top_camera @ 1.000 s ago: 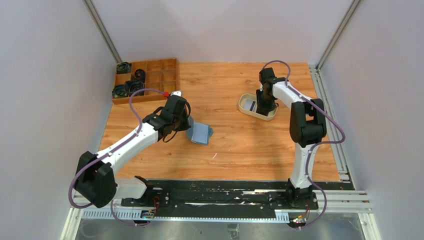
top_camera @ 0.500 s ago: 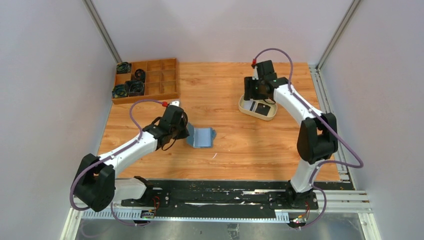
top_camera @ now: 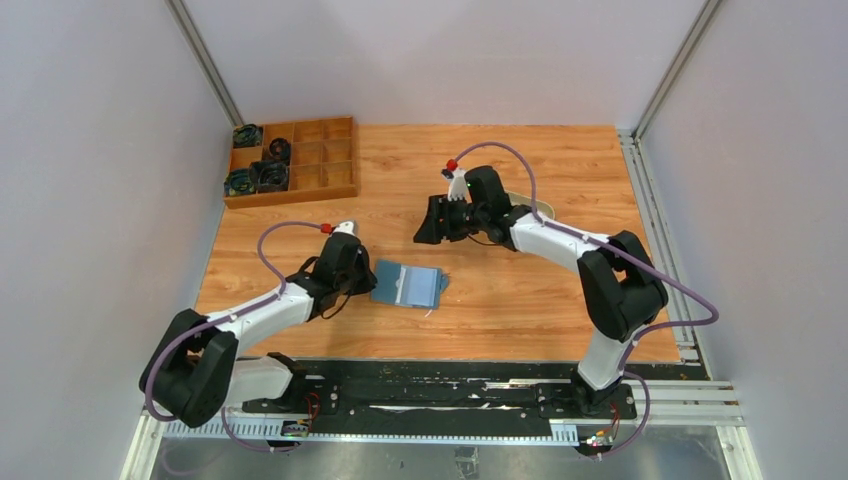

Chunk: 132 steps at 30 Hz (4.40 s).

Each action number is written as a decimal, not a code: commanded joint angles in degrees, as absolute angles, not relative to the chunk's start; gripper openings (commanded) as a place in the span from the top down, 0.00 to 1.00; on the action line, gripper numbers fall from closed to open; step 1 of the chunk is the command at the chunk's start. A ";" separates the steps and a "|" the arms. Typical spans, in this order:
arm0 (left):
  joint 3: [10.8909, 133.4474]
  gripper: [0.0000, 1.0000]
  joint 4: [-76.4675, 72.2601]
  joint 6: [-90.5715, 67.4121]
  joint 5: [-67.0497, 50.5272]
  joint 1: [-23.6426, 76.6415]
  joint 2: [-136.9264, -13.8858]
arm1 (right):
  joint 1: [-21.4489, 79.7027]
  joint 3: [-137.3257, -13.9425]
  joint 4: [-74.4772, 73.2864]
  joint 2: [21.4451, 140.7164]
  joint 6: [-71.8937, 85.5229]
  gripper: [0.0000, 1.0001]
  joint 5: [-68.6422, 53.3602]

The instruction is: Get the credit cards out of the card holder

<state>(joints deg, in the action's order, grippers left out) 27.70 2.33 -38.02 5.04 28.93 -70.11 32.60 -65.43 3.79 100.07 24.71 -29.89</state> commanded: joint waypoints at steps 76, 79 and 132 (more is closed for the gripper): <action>30.89 1.00 3.20 -38.39 0.89 22.46 -69.29 | 31.38 -42.90 17.01 84.76 23.62 0.29 -29.15; 31.23 0.98 2.54 -38.78 -2.89 22.13 -72.57 | 31.37 -43.55 17.57 86.03 24.29 0.29 -29.80; 50.78 1.00 -25.66 -58.27 -41.39 17.93 -79.08 | 25.03 -39.39 66.57 88.19 58.78 0.30 -45.36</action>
<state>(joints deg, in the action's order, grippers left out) 45.82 -24.84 -57.14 -37.28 18.28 -79.33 28.58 -41.71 42.89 86.11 42.81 -39.97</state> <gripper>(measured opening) 0.026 0.698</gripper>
